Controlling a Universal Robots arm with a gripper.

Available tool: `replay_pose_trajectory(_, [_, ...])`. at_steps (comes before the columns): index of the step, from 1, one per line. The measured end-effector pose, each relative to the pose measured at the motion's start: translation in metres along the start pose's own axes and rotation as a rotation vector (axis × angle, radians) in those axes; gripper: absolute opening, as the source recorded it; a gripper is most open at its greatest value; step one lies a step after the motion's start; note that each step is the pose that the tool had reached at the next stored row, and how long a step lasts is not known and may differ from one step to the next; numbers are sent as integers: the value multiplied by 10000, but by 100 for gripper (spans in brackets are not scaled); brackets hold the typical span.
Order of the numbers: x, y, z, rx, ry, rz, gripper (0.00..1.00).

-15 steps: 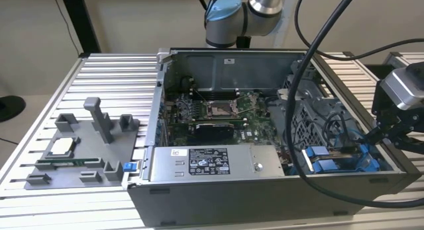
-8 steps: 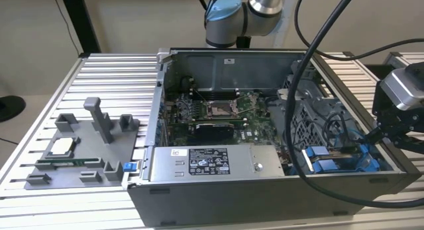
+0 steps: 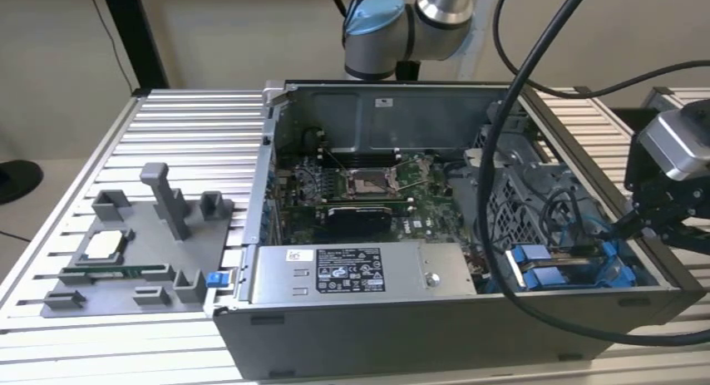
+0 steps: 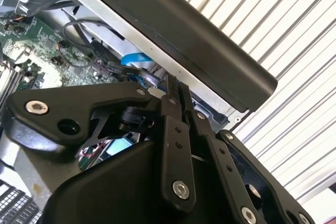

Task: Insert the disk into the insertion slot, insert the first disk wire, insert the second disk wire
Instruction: 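Insert the second disk wire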

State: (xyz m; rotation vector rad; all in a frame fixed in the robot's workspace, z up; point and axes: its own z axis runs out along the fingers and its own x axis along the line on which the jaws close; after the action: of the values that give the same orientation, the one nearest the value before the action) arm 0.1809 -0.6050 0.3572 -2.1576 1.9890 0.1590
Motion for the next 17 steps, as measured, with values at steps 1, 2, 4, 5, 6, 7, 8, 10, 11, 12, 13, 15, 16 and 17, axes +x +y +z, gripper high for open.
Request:
replay_pose_trajectory(1, [-4, 3, -15, 0, 1, 2, 0])
replay_pose_trajectory(2, [-9, 8, -28, 1, 1, 7, 0])
replay_pose_trajectory(4, [-23, 19, -52, 5, 0, 26, 0])
replay_pose_trajectory(5, [-28, 27, -61, 8, 2, 39, 0])
replay_pose_trajectory(6, [-33, 36, -68, 11, 3, 53, 0])
replay_pose_trajectory(7, [-39, 44, -78, 15, 6, 69, 0])
replay_pose_trajectory(8, [-44, 53, -86, 18, 6, 83, 0])
replay_pose_trajectory(10, [-54, 70, -102, 24, 9, 110, 0])
replay_pose_trajectory(11, [-59, 79, -110, 27, 9, 124, 0])
replay_pose_trajectory(12, [-64, 88, -117, 30, 9, 137, 0])
replay_pose_trajectory(13, [-69, 98, -124, 33, 10, 151, 0])
replay_pose_trajectory(15, [-76, 118, -132, 38, 13, 177, 0])
replay_pose_trajectory(16, [-80, 128, -136, 41, 14, 189, 0])
replay_pose_trajectory(17, [-84, 138, -140, 44, 16, 201, 0])
